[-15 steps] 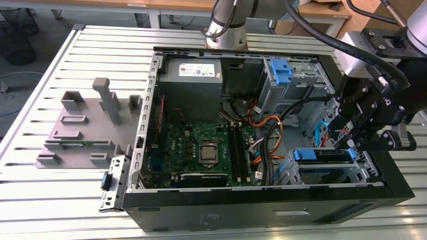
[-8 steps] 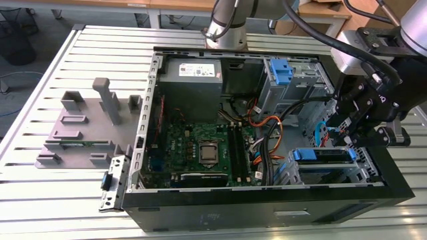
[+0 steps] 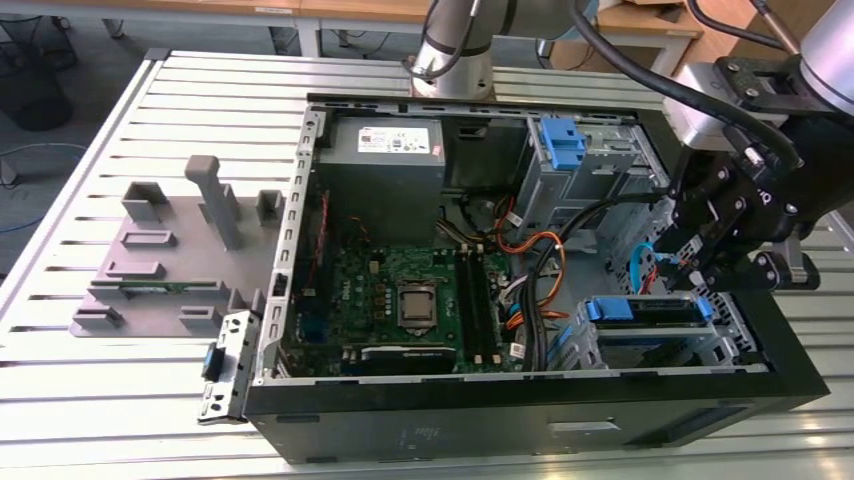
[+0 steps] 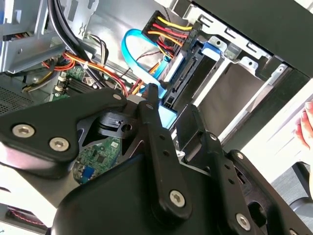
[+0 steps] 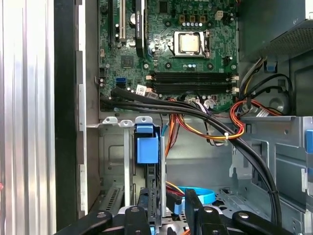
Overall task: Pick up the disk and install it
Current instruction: 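Insert the first disk wire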
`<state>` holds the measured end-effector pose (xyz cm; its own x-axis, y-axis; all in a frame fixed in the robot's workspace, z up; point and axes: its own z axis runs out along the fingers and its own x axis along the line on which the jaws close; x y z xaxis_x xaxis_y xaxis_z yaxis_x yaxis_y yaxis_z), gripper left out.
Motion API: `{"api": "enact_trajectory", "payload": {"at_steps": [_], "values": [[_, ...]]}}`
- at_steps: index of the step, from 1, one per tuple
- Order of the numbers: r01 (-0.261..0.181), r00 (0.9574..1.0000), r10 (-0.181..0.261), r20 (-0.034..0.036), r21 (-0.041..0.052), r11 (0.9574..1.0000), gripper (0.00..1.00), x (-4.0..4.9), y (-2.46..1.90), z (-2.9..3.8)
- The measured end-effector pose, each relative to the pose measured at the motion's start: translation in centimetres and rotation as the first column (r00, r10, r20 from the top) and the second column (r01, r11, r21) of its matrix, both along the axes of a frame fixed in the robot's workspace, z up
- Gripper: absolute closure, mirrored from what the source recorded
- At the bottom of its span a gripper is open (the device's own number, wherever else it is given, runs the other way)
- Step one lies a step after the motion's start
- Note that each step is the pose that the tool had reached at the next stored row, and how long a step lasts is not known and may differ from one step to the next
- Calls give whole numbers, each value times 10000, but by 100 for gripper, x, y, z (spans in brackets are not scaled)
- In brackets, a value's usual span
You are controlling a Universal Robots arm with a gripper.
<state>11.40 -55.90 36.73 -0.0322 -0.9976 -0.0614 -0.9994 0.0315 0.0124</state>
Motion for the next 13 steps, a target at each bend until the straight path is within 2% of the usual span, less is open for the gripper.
{"api": "enact_trajectory", "payload": {"at_steps": [9, 13], "values": [[1, 10000, -1, 0, -5, 10000, 58, 52, 15, -60], [0, 10000, 0, 0, -44, 10000, 58, 53, 15, -99]]}}
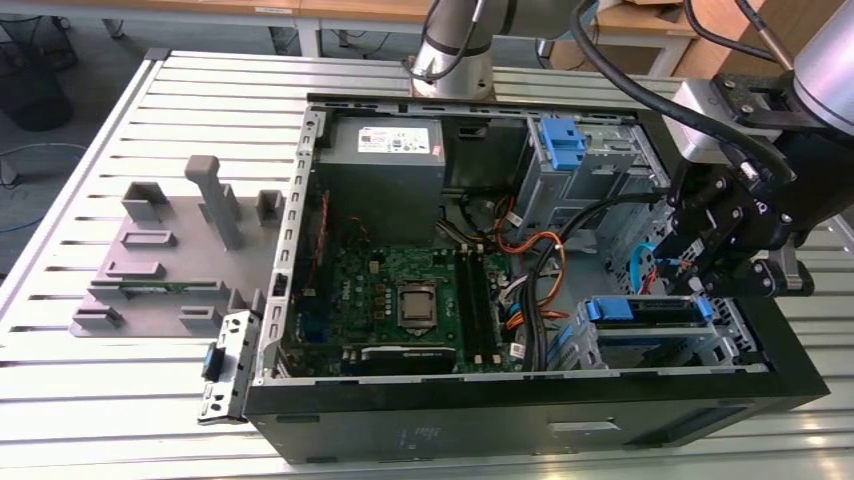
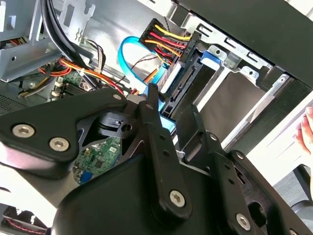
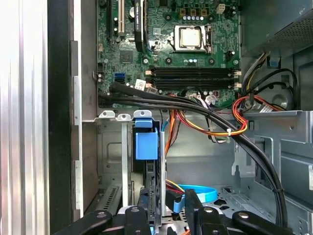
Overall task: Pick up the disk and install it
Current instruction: 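Insert the first disk wire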
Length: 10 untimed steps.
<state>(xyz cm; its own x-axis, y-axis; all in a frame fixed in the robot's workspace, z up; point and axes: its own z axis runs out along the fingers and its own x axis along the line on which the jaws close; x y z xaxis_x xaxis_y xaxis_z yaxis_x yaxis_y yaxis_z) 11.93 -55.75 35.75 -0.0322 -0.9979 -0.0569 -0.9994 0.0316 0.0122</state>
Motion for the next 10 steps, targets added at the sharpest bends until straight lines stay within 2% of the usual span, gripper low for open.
{"api": "enact_trajectory", "payload": {"at_steps": [6, 10], "values": [[0, 10000, 0, 0, -60, 10000, 58, 0, 0, -21], [0, 10000, 0, 0, -61, 10000, 58, 0, -1, -21]]}}
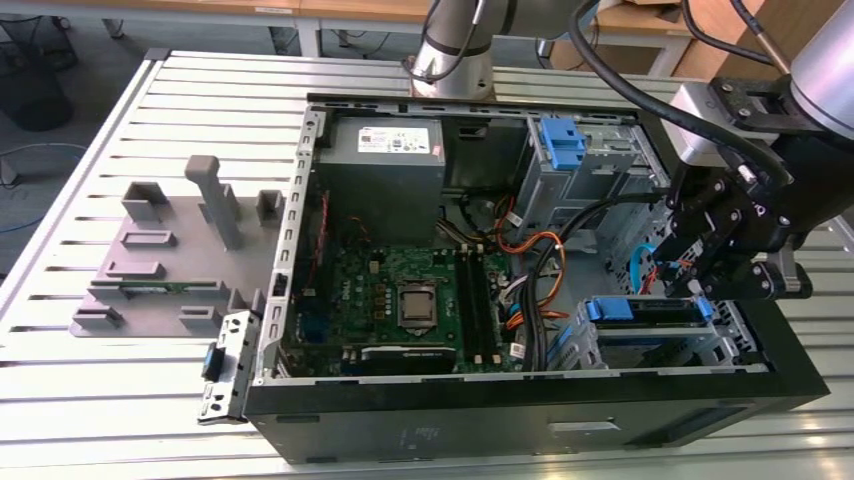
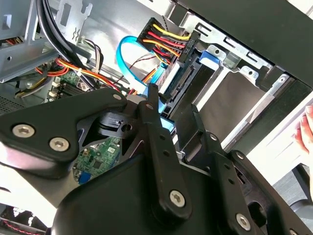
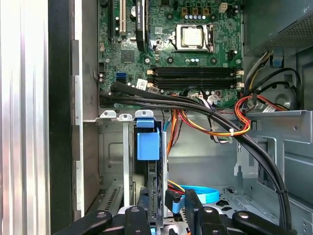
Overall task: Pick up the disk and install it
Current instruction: 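Insert the first disk wire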
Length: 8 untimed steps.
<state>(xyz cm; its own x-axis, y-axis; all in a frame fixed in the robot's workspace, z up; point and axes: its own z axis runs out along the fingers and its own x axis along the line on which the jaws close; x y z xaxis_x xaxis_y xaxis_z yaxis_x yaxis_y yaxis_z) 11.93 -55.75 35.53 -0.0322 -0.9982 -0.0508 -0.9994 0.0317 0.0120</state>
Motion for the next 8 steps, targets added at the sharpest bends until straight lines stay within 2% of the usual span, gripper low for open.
{"api": "enact_trajectory", "payload": {"at_steps": [6, 8], "values": [[0, 10000, 0, -1, 0, 10000, 59, 0, 0, -1], [0, 10000, 0, 0, 0, 10000, 72, 0, 0, -1]]}}
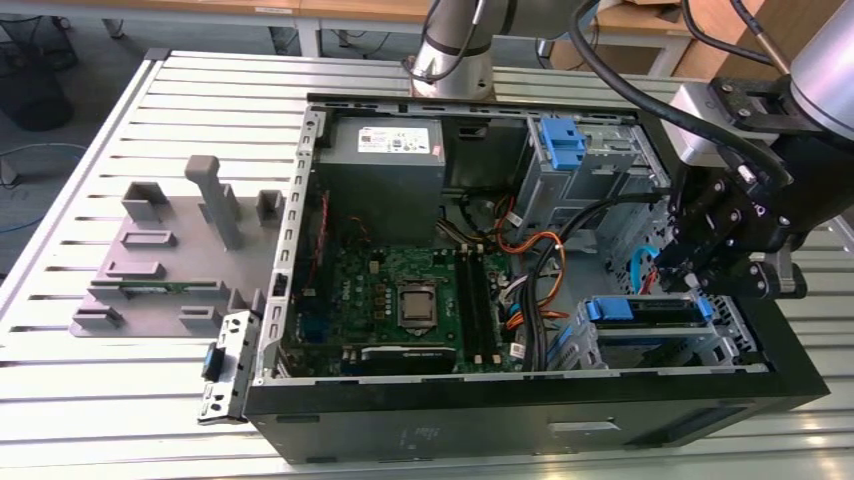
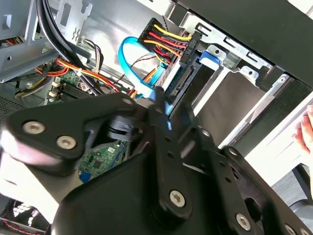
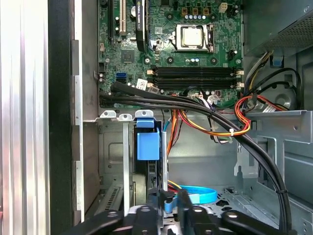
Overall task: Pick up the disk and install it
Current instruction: 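Insert the first disk wire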
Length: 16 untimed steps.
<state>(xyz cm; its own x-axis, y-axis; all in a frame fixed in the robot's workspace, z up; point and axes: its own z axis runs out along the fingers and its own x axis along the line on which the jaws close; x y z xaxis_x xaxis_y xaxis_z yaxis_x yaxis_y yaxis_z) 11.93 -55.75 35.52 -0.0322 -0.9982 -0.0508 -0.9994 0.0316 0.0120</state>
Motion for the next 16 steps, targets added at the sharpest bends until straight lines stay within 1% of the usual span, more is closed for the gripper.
{"api": "enact_trajectory", "payload": {"at_steps": [1, 2, 3, 4, 5, 12, 16], "values": [[0, 10000, 0, 0, 1, 10000, 72, 0, 0, 0], [0, 10000, 0, 0, 0, 10000, 78, 0, 0, 0], [0, 10000, 0, 0, 0, 10000, 78, 0, 0, -1], [0, 10000, 0, 0, 1, 10000, 83, 0, 0, -1], [0, 10000, 0, 0, 0, 10000, 84, 0, 0, -1], [1, 10000, -1, 0, 1, 10000, 84, 0, 0, -3], [0, 10000, 0, 0, 1, 10000, 84, -11, -16, -6]]}}
